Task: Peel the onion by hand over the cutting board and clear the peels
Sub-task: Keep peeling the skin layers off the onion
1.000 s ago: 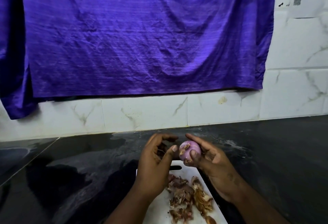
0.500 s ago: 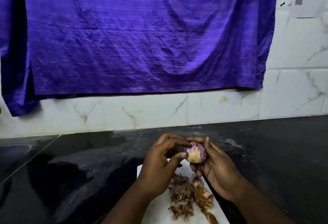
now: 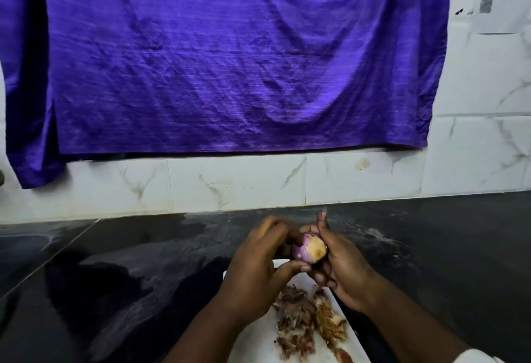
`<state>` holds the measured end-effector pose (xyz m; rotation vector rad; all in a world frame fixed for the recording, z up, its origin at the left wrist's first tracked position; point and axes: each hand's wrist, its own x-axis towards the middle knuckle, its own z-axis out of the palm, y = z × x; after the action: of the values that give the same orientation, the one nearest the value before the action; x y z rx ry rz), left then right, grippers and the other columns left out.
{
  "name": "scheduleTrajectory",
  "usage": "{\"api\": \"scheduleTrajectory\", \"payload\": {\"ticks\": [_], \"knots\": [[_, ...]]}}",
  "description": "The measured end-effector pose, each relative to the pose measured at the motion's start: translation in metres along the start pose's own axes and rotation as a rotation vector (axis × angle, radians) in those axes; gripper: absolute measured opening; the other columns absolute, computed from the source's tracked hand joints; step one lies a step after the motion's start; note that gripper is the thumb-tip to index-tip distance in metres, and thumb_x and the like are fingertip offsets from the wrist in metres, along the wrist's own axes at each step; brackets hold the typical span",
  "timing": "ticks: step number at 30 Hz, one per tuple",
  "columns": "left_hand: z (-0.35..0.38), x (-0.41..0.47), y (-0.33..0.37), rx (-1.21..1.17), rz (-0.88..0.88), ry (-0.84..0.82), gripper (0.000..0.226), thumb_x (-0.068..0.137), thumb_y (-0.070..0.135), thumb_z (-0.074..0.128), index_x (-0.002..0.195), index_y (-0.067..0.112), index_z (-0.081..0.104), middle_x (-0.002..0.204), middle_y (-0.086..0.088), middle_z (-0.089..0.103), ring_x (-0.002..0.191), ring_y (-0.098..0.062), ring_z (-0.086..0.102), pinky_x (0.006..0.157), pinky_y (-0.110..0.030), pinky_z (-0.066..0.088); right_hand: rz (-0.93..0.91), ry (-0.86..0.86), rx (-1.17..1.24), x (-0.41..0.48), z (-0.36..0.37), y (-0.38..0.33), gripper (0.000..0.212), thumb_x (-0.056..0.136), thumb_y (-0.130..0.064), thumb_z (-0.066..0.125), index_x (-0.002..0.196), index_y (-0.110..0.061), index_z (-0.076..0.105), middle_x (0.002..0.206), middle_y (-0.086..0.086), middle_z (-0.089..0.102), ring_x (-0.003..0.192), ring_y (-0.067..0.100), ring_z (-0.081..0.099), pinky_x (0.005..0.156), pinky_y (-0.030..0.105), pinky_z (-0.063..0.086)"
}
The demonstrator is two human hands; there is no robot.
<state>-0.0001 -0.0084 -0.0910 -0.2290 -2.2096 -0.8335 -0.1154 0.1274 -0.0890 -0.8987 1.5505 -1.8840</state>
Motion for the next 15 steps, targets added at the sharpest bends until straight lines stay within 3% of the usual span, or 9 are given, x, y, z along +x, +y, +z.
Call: {"api": "scheduleTrajectory", "payload": {"ticks": [2, 4, 11, 15], "knots": [[-0.001, 0.000, 0.001, 0.095, 0.034, -0.015, 0.025, 0.095, 0.039, 0.074, 0.110, 0.025, 0.061, 0.113, 0.018, 0.051, 0.108, 0.000, 0.054, 0.084, -0.010, 0.048, -0.035, -0.006, -0.024, 0.000, 0.000, 0.001, 0.070, 0.099, -0.064, 0.028, 0.090, -0.011, 0.073, 0.062, 0.011, 0.057, 0.040, 0.014, 0.036, 0.040, 0.022, 0.024], [-0.001, -0.001, 0.003, 0.180, 0.061, -0.050, 0.023, 0.099, 0.041, 0.068, 0.111, 0.024, 0.057, 0.110, 0.018, 0.047, 0.104, 0.007, 0.048, 0.082, -0.002, 0.038, -0.063, 0.000, -0.059, 0.000, -0.003, 0.003, 0.075, 0.099, -0.069, 0.029, 0.091, -0.009, 0.073, 0.070, 0.016, 0.058, 0.048, 0.017, 0.036, 0.045, 0.027, 0.025], [0.002, -0.002, 0.004, 0.196, 0.037, -0.169, 0.023, 0.100, 0.045, 0.060, 0.106, 0.028, 0.044, 0.109, 0.015, 0.042, 0.103, -0.009, 0.046, 0.082, -0.021, 0.044, -0.099, -0.019, -0.113, -0.001, -0.010, 0.011, 0.085, 0.086, -0.078, 0.041, 0.091, 0.004, 0.064, 0.078, 0.020, 0.051, 0.055, 0.019, 0.038, 0.048, 0.027, 0.029], [0.004, -0.002, 0.001, 0.165, 0.009, -0.158, 0.027, 0.099, 0.045, 0.064, 0.109, 0.028, 0.044, 0.111, 0.016, 0.042, 0.104, -0.008, 0.046, 0.082, -0.020, 0.045, -0.060, 0.005, -0.050, -0.001, -0.011, 0.012, 0.067, 0.095, -0.069, 0.044, 0.085, -0.008, 0.070, 0.067, 0.016, 0.051, 0.047, 0.014, 0.040, 0.041, 0.021, 0.030]]}}
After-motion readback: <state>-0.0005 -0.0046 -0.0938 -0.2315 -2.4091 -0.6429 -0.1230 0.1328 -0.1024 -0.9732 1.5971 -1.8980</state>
